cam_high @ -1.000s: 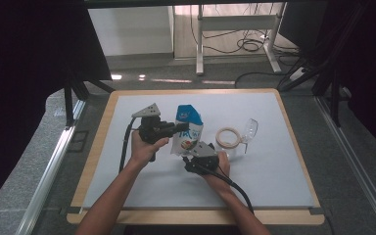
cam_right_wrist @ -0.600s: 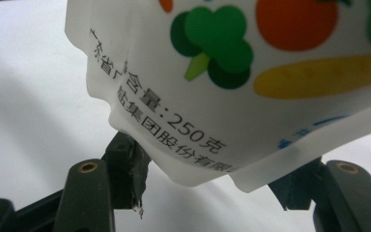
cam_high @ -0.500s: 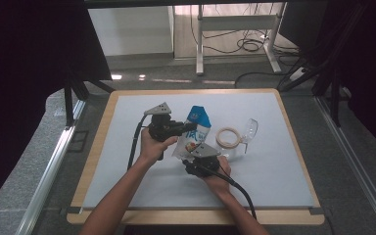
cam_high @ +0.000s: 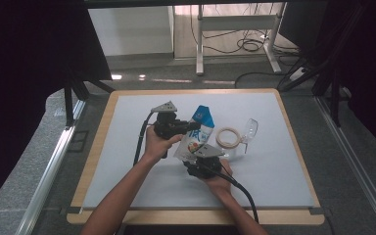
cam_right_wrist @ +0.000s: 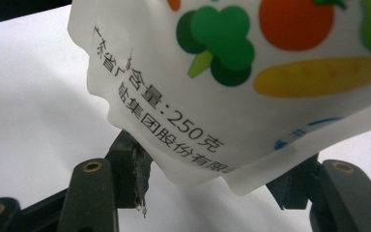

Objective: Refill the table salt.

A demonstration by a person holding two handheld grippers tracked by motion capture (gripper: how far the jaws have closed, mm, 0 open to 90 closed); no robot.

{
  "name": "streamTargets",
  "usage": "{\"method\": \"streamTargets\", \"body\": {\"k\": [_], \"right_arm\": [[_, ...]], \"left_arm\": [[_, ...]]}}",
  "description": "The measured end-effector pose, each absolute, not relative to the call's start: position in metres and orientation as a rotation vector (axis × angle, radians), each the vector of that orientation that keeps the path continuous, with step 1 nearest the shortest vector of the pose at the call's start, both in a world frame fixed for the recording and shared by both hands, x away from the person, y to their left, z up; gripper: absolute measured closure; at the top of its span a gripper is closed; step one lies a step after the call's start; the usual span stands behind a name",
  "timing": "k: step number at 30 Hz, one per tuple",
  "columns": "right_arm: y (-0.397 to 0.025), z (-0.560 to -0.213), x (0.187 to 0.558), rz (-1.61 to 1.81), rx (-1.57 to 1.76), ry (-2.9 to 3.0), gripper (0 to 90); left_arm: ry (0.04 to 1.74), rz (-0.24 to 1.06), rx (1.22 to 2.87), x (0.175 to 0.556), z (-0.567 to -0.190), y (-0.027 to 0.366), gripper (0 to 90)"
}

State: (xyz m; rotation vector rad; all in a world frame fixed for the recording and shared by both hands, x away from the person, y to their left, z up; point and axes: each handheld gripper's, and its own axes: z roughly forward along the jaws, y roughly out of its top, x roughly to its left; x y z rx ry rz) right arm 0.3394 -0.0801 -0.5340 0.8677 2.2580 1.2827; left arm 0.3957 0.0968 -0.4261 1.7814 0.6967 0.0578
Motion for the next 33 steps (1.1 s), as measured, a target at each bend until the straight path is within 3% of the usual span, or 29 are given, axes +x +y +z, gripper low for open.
{"method": "streamTargets", "body": {"k": [33], "right_arm": [[-0.087,-0.534,0.335,1.251,0.908,2.161,45.1]], "left_arm": [[0.703,0.018,1.855,0.417,-0.421,0.070,89.7]]}}
